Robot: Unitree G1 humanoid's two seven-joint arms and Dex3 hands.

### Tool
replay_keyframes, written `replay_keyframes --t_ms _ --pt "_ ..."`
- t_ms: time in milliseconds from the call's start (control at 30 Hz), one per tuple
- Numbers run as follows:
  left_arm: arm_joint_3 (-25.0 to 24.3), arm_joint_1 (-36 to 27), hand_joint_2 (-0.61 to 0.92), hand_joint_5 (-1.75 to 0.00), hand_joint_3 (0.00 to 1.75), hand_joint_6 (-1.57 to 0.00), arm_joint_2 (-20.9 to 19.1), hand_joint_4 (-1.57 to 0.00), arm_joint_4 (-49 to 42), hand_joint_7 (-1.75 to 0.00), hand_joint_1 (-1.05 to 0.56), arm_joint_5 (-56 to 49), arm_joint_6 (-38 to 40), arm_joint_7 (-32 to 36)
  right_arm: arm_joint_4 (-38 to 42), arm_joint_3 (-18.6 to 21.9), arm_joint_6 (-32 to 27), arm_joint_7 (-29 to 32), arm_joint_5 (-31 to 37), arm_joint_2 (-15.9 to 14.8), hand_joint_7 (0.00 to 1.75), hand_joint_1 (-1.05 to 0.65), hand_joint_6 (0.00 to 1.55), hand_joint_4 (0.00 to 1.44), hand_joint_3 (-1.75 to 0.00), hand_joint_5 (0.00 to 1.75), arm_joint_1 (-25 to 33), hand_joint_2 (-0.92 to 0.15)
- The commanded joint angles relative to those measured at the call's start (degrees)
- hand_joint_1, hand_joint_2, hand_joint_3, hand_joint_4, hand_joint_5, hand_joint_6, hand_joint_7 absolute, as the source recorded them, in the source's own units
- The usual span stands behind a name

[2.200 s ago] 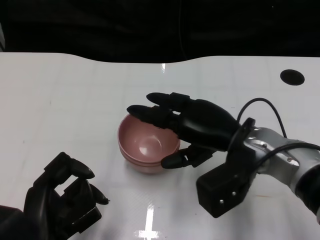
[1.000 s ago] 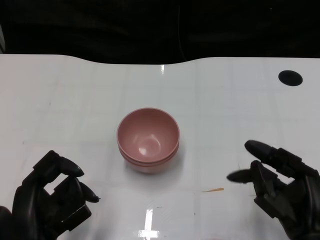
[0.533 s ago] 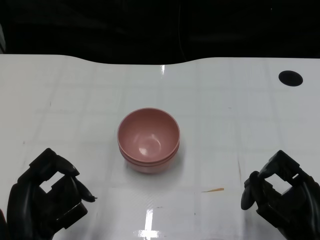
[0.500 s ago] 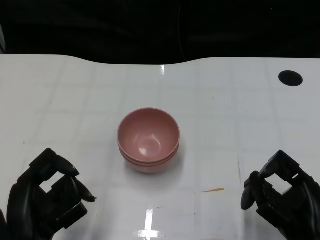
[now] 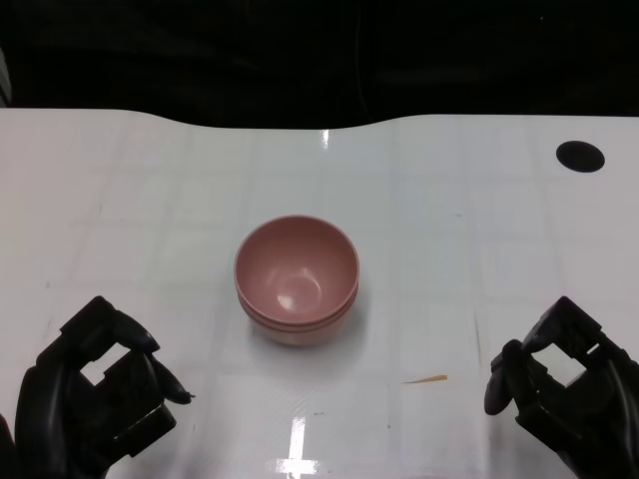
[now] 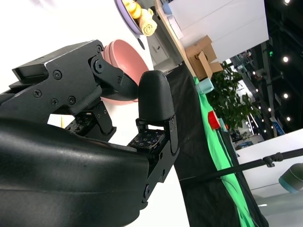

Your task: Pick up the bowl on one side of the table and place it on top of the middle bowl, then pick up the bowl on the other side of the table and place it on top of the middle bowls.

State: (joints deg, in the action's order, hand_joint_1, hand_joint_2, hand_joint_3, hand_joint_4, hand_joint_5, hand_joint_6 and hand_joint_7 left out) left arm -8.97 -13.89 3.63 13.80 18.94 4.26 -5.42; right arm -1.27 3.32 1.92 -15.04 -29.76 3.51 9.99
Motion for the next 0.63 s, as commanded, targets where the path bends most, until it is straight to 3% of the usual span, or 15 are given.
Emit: replay_keyframes --t_ms 33,633 --pt "-0.34 0.64 0.49 -1.75 1.50 -0.72 -0.67 -0.86 -0.01 -1.75 0.07 0.18 0.60 0.18 -1.21 1.16 -2.03 -0.29 -1.52 0.22 1.58 -0.05 0.70 0.83 -0.98 1.75 -0.20 -0.67" --pt "-0.77 0.78 0.50 -1.75 1.50 -0.72 -0.79 -0.86 -0.64 -1.75 0.08 0.22 -0.19 -0.76 -1.58 1.63 -1.33 -1.30 0.36 1.95 1.52 -0.07 0.73 0.82 -0.97 1.75 0.20 -0.64"
